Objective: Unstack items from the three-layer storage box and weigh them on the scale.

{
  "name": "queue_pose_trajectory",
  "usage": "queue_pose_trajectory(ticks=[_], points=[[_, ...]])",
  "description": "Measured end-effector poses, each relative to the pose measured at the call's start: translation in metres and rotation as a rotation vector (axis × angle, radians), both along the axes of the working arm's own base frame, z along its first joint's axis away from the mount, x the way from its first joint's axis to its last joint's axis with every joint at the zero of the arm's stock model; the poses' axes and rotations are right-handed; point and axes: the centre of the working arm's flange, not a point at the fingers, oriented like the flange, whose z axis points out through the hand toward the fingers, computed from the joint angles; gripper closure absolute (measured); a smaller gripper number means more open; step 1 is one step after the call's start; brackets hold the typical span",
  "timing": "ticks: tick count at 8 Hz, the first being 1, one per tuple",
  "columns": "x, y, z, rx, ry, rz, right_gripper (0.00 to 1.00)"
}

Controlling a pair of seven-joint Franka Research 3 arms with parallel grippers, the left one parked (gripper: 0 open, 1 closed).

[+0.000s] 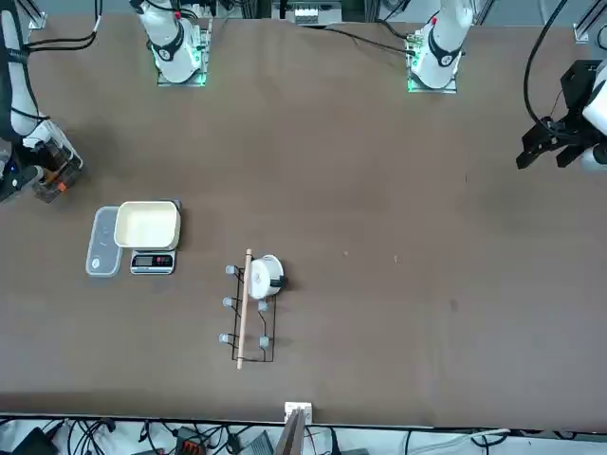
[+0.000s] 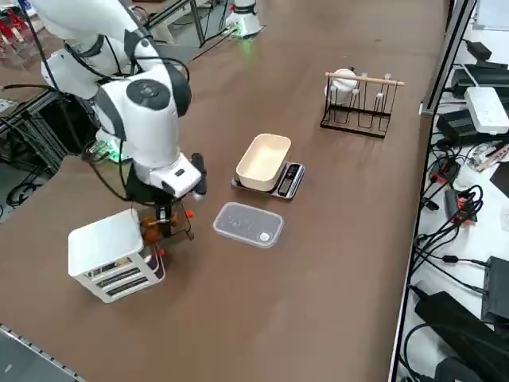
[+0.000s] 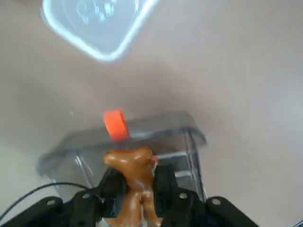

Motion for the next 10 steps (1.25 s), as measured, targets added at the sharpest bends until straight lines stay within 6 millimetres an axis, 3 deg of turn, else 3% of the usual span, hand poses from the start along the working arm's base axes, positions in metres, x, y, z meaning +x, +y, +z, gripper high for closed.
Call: queue_pose_trajectory(ticks=[4,6,8,10], points=[[0.052,0.066,0.061,0.014,-0.031,-0.101,0.65],[0.066,0.093,0.075,0.086,-0.057,-0.201,0.65],[0.087,0.164,0.058,0.096,-0.043,-0.401,0.65],[0.105,0.230,0.020,0.097,-0.030,-0.559,0.65]])
